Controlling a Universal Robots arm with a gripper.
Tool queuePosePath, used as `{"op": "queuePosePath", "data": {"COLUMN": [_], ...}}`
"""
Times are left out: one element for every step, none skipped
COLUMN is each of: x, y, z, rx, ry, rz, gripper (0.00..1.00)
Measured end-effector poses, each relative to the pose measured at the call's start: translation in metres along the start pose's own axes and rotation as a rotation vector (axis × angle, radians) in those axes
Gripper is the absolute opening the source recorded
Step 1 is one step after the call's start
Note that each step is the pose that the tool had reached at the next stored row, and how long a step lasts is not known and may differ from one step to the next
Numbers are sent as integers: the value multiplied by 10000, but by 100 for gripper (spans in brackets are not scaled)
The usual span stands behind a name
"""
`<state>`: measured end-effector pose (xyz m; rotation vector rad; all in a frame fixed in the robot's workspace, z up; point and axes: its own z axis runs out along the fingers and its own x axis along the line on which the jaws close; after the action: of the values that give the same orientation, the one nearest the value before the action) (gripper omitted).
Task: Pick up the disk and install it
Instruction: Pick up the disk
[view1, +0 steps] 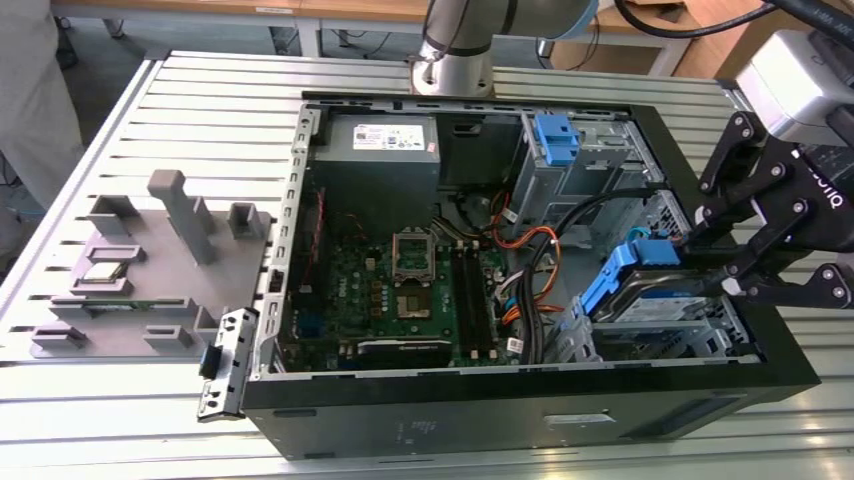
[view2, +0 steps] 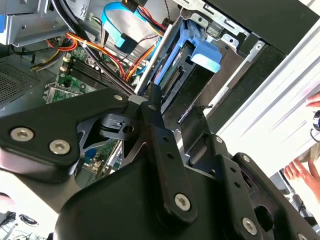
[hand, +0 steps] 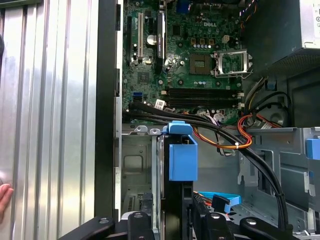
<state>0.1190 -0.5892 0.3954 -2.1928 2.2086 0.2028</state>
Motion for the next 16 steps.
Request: {"op": "queuePosePath", "data": {"x": [0,0,0,0,0,1,2,3,4,5,5,6,7,7,7,7], "y": [0,0,0,1,3,9,13,17,18,18,18,18,19,18,19,19], "z": [0,-1,-2,-1,-1,5,16,30,43,50,51,54,62,65,65,65], "rx": [0,0,1,1,1,2,4,6,7,7,7,6,6,6,6,6], "ry": [0,1,3,2,3,4,6,9,9,10,9,11,8,9,10,13], "rz": [0,0,0,0,0,-5,-18,-32,-45,-52,-56,-57,-60,-62,-63,-63], "gripper": [42,42,42,42,42,42,42,42,42,42,42,42,42,42,42,42]}}
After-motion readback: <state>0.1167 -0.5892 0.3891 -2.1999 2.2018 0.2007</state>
